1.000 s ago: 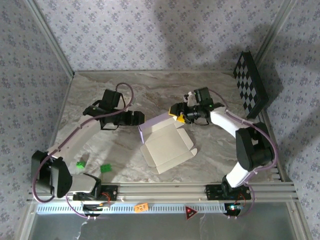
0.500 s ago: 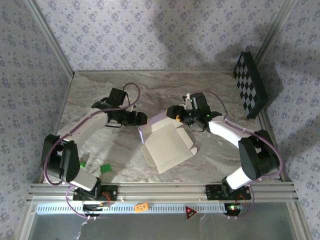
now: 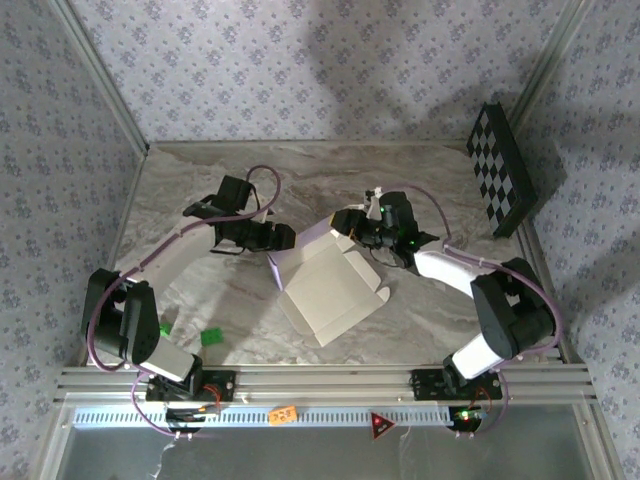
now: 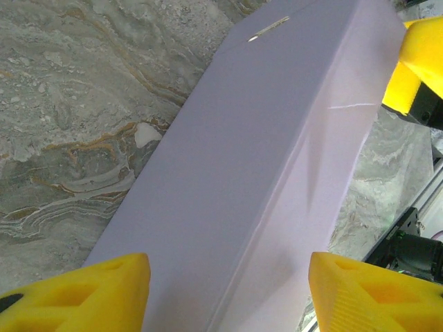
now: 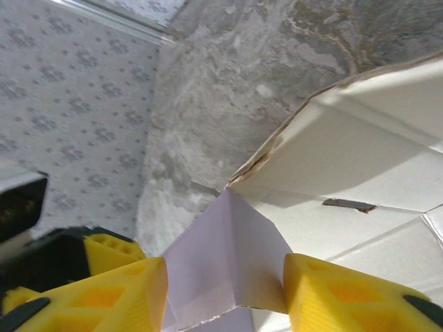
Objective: Fold the paper box
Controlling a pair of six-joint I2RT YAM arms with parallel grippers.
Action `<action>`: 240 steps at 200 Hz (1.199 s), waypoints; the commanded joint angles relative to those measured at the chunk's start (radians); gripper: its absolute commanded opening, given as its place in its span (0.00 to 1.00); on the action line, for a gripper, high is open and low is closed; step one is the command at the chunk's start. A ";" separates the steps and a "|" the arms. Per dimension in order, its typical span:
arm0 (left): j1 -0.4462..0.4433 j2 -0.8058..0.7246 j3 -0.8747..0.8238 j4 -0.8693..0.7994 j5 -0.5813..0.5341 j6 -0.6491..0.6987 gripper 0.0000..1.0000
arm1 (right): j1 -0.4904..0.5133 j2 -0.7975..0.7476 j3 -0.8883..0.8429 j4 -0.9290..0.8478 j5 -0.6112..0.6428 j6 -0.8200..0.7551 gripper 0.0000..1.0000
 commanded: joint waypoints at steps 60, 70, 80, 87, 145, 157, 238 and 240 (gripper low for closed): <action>-0.003 0.009 -0.030 0.059 0.044 -0.042 0.58 | 0.022 0.131 -0.013 0.250 -0.086 0.171 0.48; -0.005 0.008 -0.033 0.061 0.043 -0.046 0.57 | 0.024 0.131 -0.013 0.242 -0.088 0.163 0.48; -0.007 0.010 -0.035 0.063 0.043 -0.049 0.57 | 0.025 0.129 -0.014 0.239 -0.090 0.161 0.48; -0.008 0.011 -0.034 0.064 0.044 -0.051 0.57 | 0.027 0.128 -0.013 0.237 -0.090 0.159 0.50; -0.020 0.023 -0.031 0.074 0.041 -0.063 0.57 | 0.043 0.139 -0.006 0.253 -0.087 0.219 0.46; -0.025 0.024 -0.032 0.075 0.041 -0.065 0.57 | 0.045 0.148 -0.009 0.270 -0.087 0.254 0.44; -0.039 -0.009 -0.031 0.065 0.035 -0.080 0.57 | 0.051 0.181 -0.037 0.403 -0.096 0.399 0.12; -0.039 -0.011 -0.031 0.065 0.034 -0.081 0.57 | 0.050 0.179 -0.037 0.396 -0.096 0.396 0.12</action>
